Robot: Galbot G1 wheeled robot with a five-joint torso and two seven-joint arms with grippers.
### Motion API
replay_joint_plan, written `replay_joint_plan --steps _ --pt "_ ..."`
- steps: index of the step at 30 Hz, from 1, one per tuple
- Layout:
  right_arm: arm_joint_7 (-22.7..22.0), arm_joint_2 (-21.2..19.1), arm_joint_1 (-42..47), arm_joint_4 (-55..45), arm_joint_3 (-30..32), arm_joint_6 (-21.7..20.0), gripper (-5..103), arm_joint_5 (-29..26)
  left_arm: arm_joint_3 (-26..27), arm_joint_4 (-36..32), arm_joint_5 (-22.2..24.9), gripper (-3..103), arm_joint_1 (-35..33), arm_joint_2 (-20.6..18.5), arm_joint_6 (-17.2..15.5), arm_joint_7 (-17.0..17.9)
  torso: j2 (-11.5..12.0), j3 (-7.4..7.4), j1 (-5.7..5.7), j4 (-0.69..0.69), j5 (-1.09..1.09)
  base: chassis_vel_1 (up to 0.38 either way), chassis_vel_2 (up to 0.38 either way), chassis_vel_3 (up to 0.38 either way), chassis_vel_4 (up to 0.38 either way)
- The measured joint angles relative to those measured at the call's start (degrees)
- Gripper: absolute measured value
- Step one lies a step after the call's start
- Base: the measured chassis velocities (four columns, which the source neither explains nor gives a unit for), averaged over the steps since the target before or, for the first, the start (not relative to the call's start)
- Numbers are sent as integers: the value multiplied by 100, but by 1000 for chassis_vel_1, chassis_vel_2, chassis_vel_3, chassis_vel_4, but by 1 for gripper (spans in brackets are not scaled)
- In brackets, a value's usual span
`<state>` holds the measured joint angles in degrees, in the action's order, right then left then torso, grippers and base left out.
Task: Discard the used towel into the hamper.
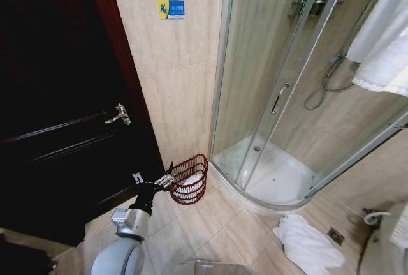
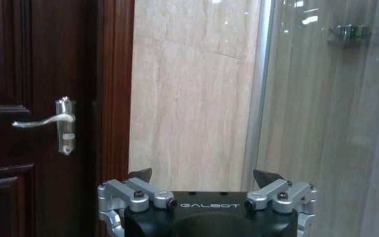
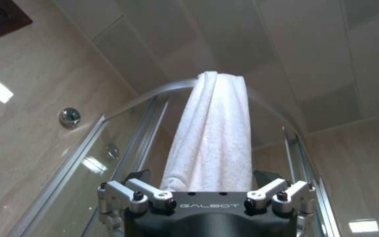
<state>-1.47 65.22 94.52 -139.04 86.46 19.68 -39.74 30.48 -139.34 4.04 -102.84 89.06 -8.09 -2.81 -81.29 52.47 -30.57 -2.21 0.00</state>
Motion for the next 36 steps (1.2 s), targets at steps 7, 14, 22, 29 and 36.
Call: replay_joint_plan --steps 7,14,22,29,36 --pt "15 58 62 -61 10 5 100 -25 0 0 0 100 0 0 0 0 0 0 0 0 0 -60 -61 59 56" --pt "47 89 113 -90 46 32 100 -65 0 0 0 100 0 -1 0 0 0 0 0 0 -1 -105 -116 101 101" --pt "94 112 108 -111 -2 61 100 -68 0 0 0 100 0 0 0 0 0 0 0 0 0 -123 -131 122 138" --pt "94 87 91 -99 -1 61 100 -74 0 0 0 100 0 0 0 -1 0 0 0 0 0 -113 -108 120 108" --pt "157 54 27 -37 -54 80 100 -75 0 0 0 100 0 1 0 -1 0 0 0 0 1 -78 -84 65 87"
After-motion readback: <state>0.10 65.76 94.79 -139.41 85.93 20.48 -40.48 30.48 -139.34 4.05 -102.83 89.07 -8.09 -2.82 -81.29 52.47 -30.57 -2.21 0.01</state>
